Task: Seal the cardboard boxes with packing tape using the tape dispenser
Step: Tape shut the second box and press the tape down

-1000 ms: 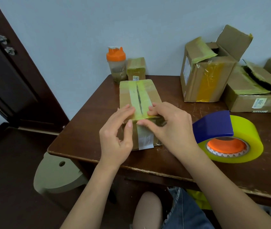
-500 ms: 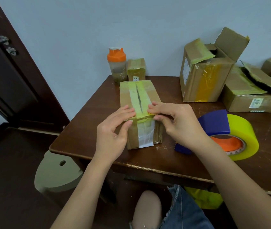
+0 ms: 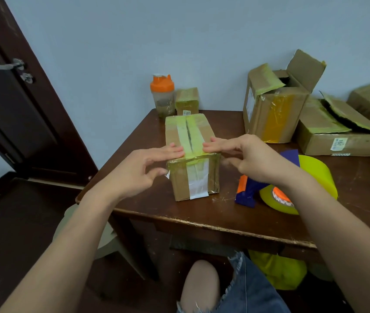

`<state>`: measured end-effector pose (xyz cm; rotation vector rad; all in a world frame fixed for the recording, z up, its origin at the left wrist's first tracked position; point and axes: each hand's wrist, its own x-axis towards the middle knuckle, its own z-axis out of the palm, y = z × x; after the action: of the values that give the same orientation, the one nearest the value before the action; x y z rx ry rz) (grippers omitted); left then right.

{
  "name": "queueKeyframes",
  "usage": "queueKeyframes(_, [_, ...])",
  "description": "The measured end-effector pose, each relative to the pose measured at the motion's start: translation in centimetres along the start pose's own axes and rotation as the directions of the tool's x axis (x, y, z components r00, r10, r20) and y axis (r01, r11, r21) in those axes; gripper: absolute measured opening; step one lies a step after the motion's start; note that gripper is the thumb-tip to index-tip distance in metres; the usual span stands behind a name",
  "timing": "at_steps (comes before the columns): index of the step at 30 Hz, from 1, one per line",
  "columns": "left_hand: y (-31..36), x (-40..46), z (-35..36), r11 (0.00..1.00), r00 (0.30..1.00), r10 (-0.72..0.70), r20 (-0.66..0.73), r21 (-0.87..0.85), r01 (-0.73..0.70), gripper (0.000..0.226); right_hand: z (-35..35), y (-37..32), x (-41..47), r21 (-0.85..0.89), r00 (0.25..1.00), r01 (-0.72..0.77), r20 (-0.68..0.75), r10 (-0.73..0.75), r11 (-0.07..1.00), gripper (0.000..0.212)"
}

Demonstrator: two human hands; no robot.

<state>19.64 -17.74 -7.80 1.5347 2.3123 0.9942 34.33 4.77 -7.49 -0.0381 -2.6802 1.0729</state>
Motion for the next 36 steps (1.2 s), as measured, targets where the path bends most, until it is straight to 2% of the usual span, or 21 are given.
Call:
queueKeyframes(3, [0.0,0.3,0.3,1.0,0.998,-0.003,-0.055,-0.02,0.002,0.056,0.4,0.2,-0.1,0.032,0.998,0.033,-0.057,-0.031,0.999,0.051])
queueKeyframes(9, [-0.5,0.2,1.7,0.998,0.982,0.059,-0.178,-0.024,-0.064,0.05,1.0,0.9,-0.1,0.078,0.991,0.056,-0.126,-0.045,0.995,0.042])
queueKeyframes(12, [-0.9,-0.1,2.5,0.995,0.969,0.07,-0.236,-0.053,-0.085,0.048,1.8,0.9,0.0,0.107,0.973,0.066,-0.227,-0.04,0.992,0.035])
queueKeyframes(15, [-1.1,-0.1,3.4,0.991,0.949,0.076,-0.307,-0.077,-0.105,0.046,3.1,1.1,0.2,0.064,0.934,0.109,-0.349,-0.08,0.992,0.03])
queueKeyframes(18, [-0.9,0.2,4.5,0.989,0.891,0.117,-0.439,-0.033,-0.146,0.041,4.2,1.4,0.3,0.083,0.888,0.122,-0.454,-0.072,0.989,0.027])
queueKeyframes(22, [-1.1,0.1,5.4,0.979,0.86,0.133,-0.492,-0.068,-0.19,0.036,4.2,1.6,0.0,0.096,0.889,0.157,-0.447,-0.098,0.983,0.026])
queueKeyframes(27, [-1.0,0.8,5.8,0.965,0.808,0.129,-0.575,-0.116,-0.236,0.026,5.3,1.7,0.4,-0.015,0.812,0.169,-0.564,-0.148,0.985,0.022])
queueKeyframes(31, [-1.2,0.9,6.5,0.957,0.785,0.11,-0.61,-0.148,-0.25,0.029,5.1,2.1,0.3,0.011,0.832,0.185,-0.533,-0.15,0.983,0.022])
queueKeyframes(36, [-1.2,1.6,7.4,0.956,0.709,0.117,-0.696,-0.115,-0.271,0.021,6.0,2.1,0.7,-0.044,0.773,0.2,-0.606,-0.185,0.979,0.018])
